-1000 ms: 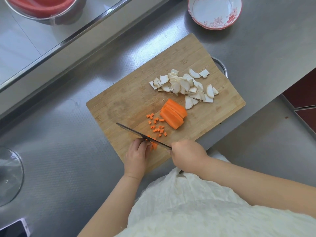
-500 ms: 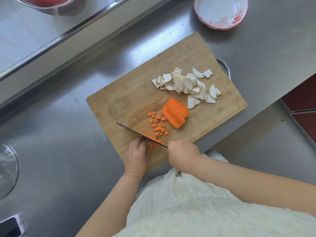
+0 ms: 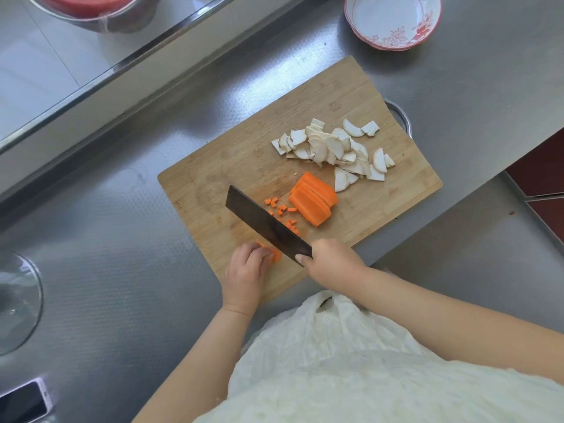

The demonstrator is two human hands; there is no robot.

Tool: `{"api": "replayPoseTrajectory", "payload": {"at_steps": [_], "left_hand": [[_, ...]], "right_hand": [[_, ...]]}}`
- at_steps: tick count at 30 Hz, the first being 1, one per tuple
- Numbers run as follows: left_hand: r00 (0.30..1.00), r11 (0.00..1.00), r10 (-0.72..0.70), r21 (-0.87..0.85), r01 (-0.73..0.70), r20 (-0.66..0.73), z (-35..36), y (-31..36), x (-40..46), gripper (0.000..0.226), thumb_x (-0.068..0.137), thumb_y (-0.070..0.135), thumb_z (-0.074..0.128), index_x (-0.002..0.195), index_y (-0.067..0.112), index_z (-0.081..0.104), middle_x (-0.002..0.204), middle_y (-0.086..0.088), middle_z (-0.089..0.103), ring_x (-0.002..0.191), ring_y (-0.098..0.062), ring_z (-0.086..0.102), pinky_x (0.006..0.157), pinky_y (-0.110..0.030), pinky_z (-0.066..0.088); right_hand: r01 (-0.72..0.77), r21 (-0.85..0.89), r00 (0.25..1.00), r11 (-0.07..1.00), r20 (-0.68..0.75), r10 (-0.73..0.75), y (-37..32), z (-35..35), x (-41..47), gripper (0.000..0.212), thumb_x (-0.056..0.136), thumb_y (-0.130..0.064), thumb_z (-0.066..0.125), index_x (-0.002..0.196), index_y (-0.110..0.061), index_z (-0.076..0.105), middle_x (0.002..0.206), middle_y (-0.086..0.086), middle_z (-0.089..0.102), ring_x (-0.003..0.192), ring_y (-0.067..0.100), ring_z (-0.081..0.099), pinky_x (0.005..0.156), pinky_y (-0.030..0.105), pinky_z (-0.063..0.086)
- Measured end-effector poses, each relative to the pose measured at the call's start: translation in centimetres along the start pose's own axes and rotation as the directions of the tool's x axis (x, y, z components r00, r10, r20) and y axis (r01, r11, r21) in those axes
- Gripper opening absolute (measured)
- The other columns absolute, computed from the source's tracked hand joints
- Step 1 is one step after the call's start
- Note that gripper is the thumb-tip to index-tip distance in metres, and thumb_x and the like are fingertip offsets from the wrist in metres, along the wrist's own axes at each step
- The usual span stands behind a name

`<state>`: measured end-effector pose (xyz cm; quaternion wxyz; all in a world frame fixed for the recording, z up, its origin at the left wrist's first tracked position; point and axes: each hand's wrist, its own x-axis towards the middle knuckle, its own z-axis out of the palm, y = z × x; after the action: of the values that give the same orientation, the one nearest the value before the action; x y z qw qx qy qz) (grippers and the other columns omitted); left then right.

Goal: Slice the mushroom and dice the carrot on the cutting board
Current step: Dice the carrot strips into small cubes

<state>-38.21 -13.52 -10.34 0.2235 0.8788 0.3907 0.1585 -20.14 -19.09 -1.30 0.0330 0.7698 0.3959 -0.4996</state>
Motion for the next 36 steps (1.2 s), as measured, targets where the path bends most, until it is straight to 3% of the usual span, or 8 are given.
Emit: {"api": "replayPoseTrajectory", "payload": {"at_steps": [5, 8, 11, 15, 19, 24, 30, 36], "left_hand": [[1.000, 1.000, 0.021, 0.011, -0.021, 0.005, 0.1, 0.1, -0.3, 0.027, 0.091, 0.023, 0.052, 0.087, 0.004, 0.071, 0.087, -0.009, 0.063, 0.081, -0.021, 0.053, 0.060, -0.033, 0.048], [1.000, 1.000, 0.017, 0.024, -0.017, 0.003, 0.1, -0.1, -0.3, 0.027, 0.089, 0.024, 0.053, 0.087, 0.004, 0.071, 0.087, -0.009, 0.064, 0.081, -0.023, 0.055, 0.059, -0.033, 0.049], [1.000, 0.999, 0.028, 0.022, -0.027, -0.006, 0.2, -0.2, -0.4, 0.026, 0.089, 0.022, 0.054, 0.087, 0.004, 0.071, 0.086, -0.009, 0.064, 0.079, -0.024, 0.056, 0.058, -0.033, 0.049], [0.999, 0.999, 0.029, 0.028, -0.029, -0.021, 0.5, -0.4, -0.5, 0.025, 0.089, 0.022, 0.055, 0.087, 0.003, 0.071, 0.085, -0.010, 0.064, 0.079, -0.024, 0.055, 0.059, -0.032, 0.048], [0.999, 1.000, 0.028, 0.004, -0.028, -0.038, 0.6, -0.6, -0.6, 0.026, 0.090, 0.021, 0.054, 0.086, 0.002, 0.071, 0.085, -0.010, 0.065, 0.081, -0.023, 0.054, 0.060, -0.033, 0.048], [0.999, 1.000, 0.013, 0.005, -0.013, -0.038, 0.6, -0.6, -0.6, 0.028, 0.090, 0.023, 0.053, 0.085, 0.002, 0.070, 0.083, -0.010, 0.064, 0.077, -0.023, 0.053, 0.055, -0.034, 0.050], [0.999, 1.000, 0.016, -0.009, -0.016, -0.036, 0.6, -0.6, -0.6, 0.026, 0.090, 0.022, 0.054, 0.085, 0.003, 0.071, 0.086, -0.009, 0.064, 0.076, -0.024, 0.056, 0.053, -0.036, 0.050], [1.000, 1.000, 0.012, -0.010, -0.012, -0.004, 0.4, -0.3, -0.4, 0.021, 0.089, 0.021, 0.055, 0.083, 0.006, 0.069, 0.084, -0.007, 0.062, 0.077, -0.021, 0.055, 0.055, -0.036, 0.050]], "right_hand": [[0.120, -0.203, 0.987, 0.972, -0.082, -0.139, 0.0, -0.2, -1.7, 0.029, 0.101, -0.033, 0.040, 0.097, -0.012, 0.060, 0.086, 0.009, 0.062, 0.078, 0.028, 0.058, 0.058, 0.029, 0.038], [0.129, -0.282, 0.986, 0.951, -0.065, -0.153, 0.1, 0.4, -2.0, 0.018, 0.099, -0.023, 0.042, 0.090, -0.015, 0.055, 0.074, 0.003, 0.050, 0.069, 0.025, 0.050, 0.046, 0.027, 0.029], [0.120, -0.304, 0.988, 0.945, -0.055, -0.144, -0.1, 0.7, -1.8, 0.013, 0.097, -0.018, 0.045, 0.086, -0.018, 0.051, 0.072, 0.001, 0.046, 0.068, 0.025, 0.048, 0.042, 0.025, 0.023], [0.106, -0.335, 0.992, 0.936, -0.032, -0.124, -0.5, 0.7, -1.7, 0.013, 0.096, -0.016, 0.046, 0.088, -0.014, 0.056, 0.072, 0.002, 0.046, 0.070, 0.026, 0.052, 0.047, 0.026, 0.030], [0.071, -0.350, 0.997, 0.934, 0.036, -0.062, -1.2, 0.5, -1.6, 0.018, 0.092, -0.004, 0.045, 0.077, -0.014, 0.046, 0.064, 0.000, 0.040, 0.069, 0.025, 0.048, 0.043, 0.024, 0.028], [0.009, -0.346, 0.999, 0.938, 0.052, 0.009, -2.1, 0.8, -1.4, 0.015, 0.089, 0.001, 0.044, 0.086, -0.009, 0.054, 0.080, 0.007, 0.054, 0.074, 0.027, 0.049, 0.052, 0.026, 0.037], [-0.010, -0.288, 1.000, 0.958, 0.015, 0.015, -1.3, 1.7, -0.6, 0.016, 0.096, -0.013, 0.045, 0.099, -0.010, 0.060, 0.097, 0.009, 0.064, 0.080, 0.027, 0.058, 0.060, 0.028, 0.040], [-0.015, -0.018, 1.000, 1.000, 0.004, 0.015, -0.4, 0.4, 0.6, 0.028, 0.097, -0.041, 0.046, 0.085, -0.016, 0.049, 0.067, -0.002, 0.047, 0.073, 0.022, 0.053, 0.060, 0.028, 0.039]]}}
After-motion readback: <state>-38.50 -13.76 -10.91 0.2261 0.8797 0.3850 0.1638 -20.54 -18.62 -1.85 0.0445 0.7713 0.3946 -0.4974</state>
